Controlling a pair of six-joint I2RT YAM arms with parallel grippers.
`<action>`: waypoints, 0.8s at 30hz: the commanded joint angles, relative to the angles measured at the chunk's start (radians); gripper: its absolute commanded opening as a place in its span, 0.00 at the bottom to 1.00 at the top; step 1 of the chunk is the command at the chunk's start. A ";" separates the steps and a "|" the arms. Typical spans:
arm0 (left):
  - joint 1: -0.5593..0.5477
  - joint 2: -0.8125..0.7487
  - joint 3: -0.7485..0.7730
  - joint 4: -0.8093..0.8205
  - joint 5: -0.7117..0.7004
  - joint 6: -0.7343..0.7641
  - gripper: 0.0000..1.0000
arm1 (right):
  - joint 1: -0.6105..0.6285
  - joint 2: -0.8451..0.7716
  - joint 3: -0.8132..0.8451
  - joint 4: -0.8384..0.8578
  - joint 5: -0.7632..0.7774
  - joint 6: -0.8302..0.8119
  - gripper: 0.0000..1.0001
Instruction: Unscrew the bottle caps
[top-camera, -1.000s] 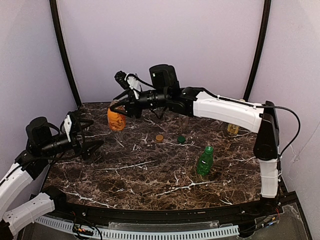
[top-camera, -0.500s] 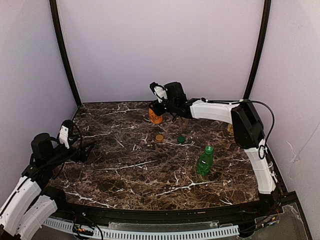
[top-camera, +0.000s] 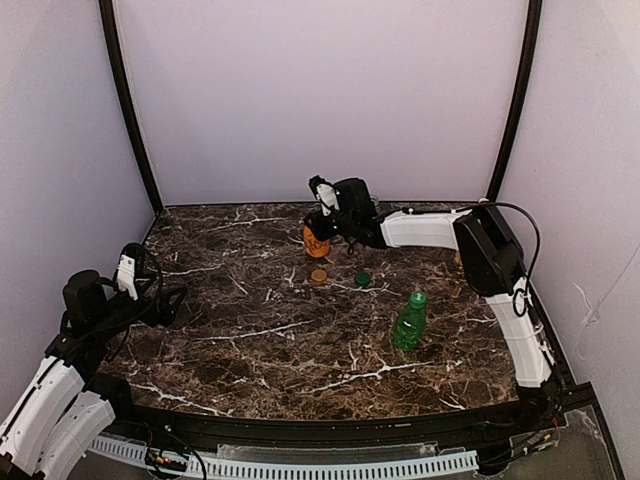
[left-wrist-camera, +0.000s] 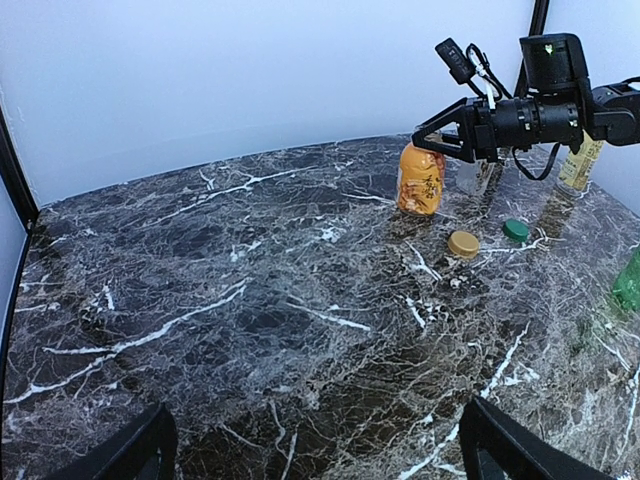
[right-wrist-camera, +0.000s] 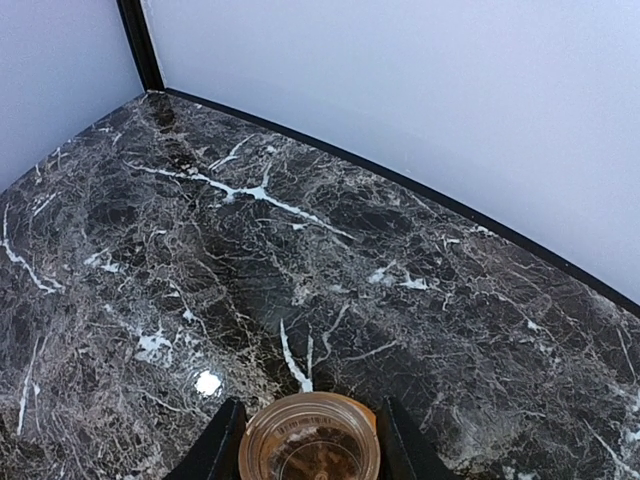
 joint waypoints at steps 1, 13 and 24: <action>0.011 -0.004 -0.012 0.012 -0.005 -0.011 0.99 | 0.002 -0.012 -0.046 0.024 0.007 0.030 0.00; 0.011 -0.005 -0.015 0.019 0.005 -0.011 0.99 | 0.002 -0.073 -0.071 0.031 -0.037 -0.005 0.55; 0.014 -0.008 -0.018 0.027 0.028 -0.044 0.99 | 0.002 -0.182 -0.036 0.010 -0.066 -0.050 0.98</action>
